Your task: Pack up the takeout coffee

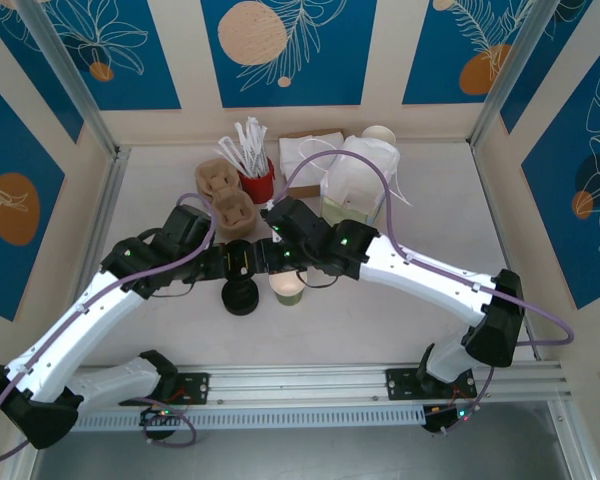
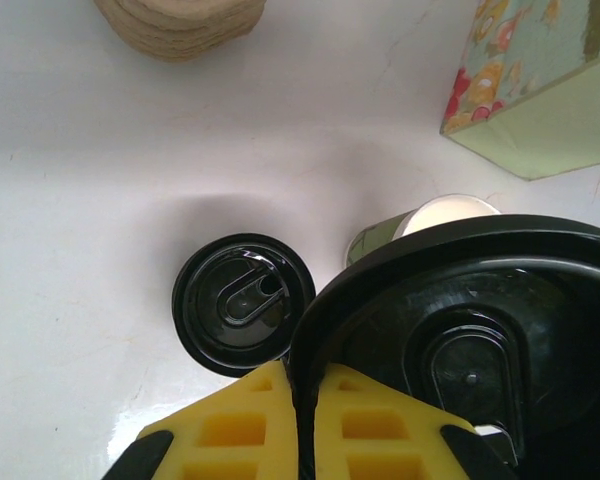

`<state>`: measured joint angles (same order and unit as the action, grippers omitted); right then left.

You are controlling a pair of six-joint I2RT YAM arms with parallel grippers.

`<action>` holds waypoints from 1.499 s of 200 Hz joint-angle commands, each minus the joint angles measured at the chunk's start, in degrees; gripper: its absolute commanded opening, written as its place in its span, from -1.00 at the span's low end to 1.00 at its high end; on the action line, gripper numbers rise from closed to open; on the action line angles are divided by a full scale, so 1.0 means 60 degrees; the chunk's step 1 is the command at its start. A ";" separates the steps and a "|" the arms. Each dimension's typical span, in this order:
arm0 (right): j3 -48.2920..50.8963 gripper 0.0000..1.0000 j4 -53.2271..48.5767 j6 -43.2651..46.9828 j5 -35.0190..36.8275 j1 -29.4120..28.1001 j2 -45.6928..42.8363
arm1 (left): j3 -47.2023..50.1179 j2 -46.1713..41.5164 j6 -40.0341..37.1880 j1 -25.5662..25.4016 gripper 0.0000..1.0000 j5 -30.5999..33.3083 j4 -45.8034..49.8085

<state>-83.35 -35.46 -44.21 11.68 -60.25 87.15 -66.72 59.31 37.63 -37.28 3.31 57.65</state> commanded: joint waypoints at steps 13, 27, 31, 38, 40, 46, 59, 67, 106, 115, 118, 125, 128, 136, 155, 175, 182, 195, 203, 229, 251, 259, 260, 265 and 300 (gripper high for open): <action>-0.0609 -0.26 -0.0386 0.0161 -0.0408 0.0141 0.0238 | -0.0380 -0.0123 0.0082 -0.0263 -0.84 -0.0153 -0.0017; -0.0612 -0.29 -0.0425 0.0121 -0.0485 0.0197 0.0254 | -0.0382 -0.0163 0.0087 -0.0317 -0.84 -0.0126 -0.0017; -0.0599 -0.31 -0.0418 0.0106 -0.0509 0.0222 0.0251 | -0.0372 -0.0180 0.0096 -0.0334 -0.84 -0.0107 -0.0013; -0.0584 -0.34 -0.0418 0.0074 -0.0567 0.0252 0.0240 | -0.0371 -0.0198 0.0101 -0.0360 -0.84 -0.0098 -0.0013; -0.0582 -0.34 -0.0418 0.0066 -0.0580 0.0259 0.0240 | -0.0374 -0.0194 0.0108 -0.0363 -0.84 -0.0091 -0.0013; -0.0567 -0.37 -0.0404 0.0045 -0.0614 0.0288 0.0240 | -0.0365 -0.0203 0.0115 -0.0372 -0.84 -0.0080 -0.0024; -0.0552 -0.45 -0.0403 0.0027 -0.0684 0.0307 0.0218 | -0.0367 -0.0231 0.0145 -0.0427 -0.84 -0.0085 -0.0028; -0.0538 -0.51 -0.0396 0.0016 -0.0715 0.0300 0.0201 | -0.0365 -0.0242 0.0160 -0.0440 -0.84 -0.0097 -0.0028; -0.0279 -0.85 -0.0457 -0.0001 -0.0857 0.0345 0.0000 | -0.0271 -0.0579 0.0010 -0.0571 -0.75 -0.0413 -0.0192; -0.0171 -0.88 -0.0505 -0.0022 -0.0933 0.0373 -0.0089 | -0.0248 -0.0743 -0.0115 -0.0584 -0.65 -0.0542 -0.0334; -0.0138 -0.88 -0.0517 -0.0036 -0.0962 0.0388 -0.0118 | -0.0240 -0.0810 -0.0173 -0.0591 -0.61 -0.0593 -0.0414; -0.0024 -0.90 -0.0506 -0.0049 -0.0992 0.0414 -0.0227 | -0.0196 -0.0968 -0.0287 -0.0598 -0.51 -0.0673 -0.0597; 0.0049 -0.90 -0.0493 -0.0058 -0.0984 0.0428 -0.0282 | -0.0201 -0.1034 -0.0330 -0.0599 -0.47 -0.0703 -0.0676; 0.0232 -0.92 -0.0477 -0.0099 -0.1009 0.0481 -0.0407 | -0.0189 -0.1226 -0.0503 -0.0597 -0.36 -0.0794 -0.0910; 0.0542 -0.98 -0.0487 -0.0174 -0.1312 0.0712 -0.0701 | -0.0394 -0.1592 -0.1032 -0.0594 -0.15 -0.0975 -0.1275; 0.0577 -1.00 -0.0790 -0.0123 -0.1564 0.0934 -0.0924 | -0.0607 -0.2131 -0.1794 -0.0599 0.22 -0.1012 -0.1760; 0.0561 -1.00 -0.0894 -0.0026 -0.1579 0.0961 -0.1021 | -0.0692 -0.2320 -0.2224 -0.0599 0.39 -0.0965 -0.1903; 0.0411 -1.00 -0.1300 0.0121 -0.1480 0.0969 -0.1151 | -0.0781 -0.2668 -0.3179 -0.0599 0.56 -0.0880 -0.2093; 0.0296 -1.00 -0.1560 0.0195 -0.1538 0.0991 -0.1234 | -0.0789 -0.2865 -0.3773 -0.0588 0.60 -0.1062 -0.2230; 0.0194 -1.00 -0.2195 0.0154 -0.2250 0.1240 -0.1671 | -0.0582 -0.3456 -0.5070 -0.0597 0.80 -0.2072 -0.2735; 0.0207 -1.00 -0.2796 0.0050 -0.3093 0.1579 -0.2090 | -0.0252 -0.3610 -0.5474 -0.0595 0.86 -0.2355 -0.3000; 0.0152 -1.00 -0.3106 0.0098 -0.3261 0.1664 -0.2195 | -0.0025 -0.3641 -0.5626 -0.0595 0.85 -0.2449 -0.3108; 0.0137 -1.00 -0.3154 0.0107 -0.3285 0.1678 -0.2208 | -0.0005 -0.3643 -0.5648 -0.0597 0.85 -0.2467 -0.3128; 0.0107 -1.00 -0.3339 0.0162 -0.3438 0.1737 -0.2248 | 0.0155 -0.3662 -0.5742 -0.0591 0.85 -0.2568 -0.3229; 0.0025 -1.00 -0.4468 0.0468 -0.5189 0.2660 -0.2384 | 0.1176 -0.3867 -0.6355 -0.0652 0.92 -0.3373 -0.4138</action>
<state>-81.32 -54.17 -43.35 -9.47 -47.35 73.58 -62.83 36.80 4.67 -40.32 -11.55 37.89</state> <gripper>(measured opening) 0.119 0.963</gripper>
